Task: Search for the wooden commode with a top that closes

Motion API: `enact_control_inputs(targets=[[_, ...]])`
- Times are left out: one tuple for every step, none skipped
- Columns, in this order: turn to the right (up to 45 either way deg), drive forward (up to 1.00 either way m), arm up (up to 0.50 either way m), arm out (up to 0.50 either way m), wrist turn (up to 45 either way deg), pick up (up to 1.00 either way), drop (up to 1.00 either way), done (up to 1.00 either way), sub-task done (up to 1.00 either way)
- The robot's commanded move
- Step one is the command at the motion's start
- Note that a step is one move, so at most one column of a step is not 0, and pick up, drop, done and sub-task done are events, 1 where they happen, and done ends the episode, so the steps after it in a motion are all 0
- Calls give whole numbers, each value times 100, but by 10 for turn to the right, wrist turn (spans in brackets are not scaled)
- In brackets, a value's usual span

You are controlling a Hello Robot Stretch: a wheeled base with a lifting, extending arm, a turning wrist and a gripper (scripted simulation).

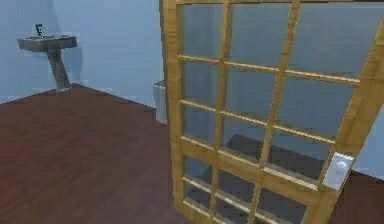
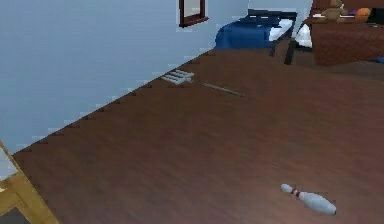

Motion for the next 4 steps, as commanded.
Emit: enact_control_inputs(targets=[[0, 10, 0, 0, 0, 0, 0, 0, 0], [-210, 0, 0, 0, 0, 0, 0, 0, 0], [0, 55, 0, 0, 0, 0, 0, 0, 0], [-450, 0, 0, 0, 0, 0, 0, 0, 0]])
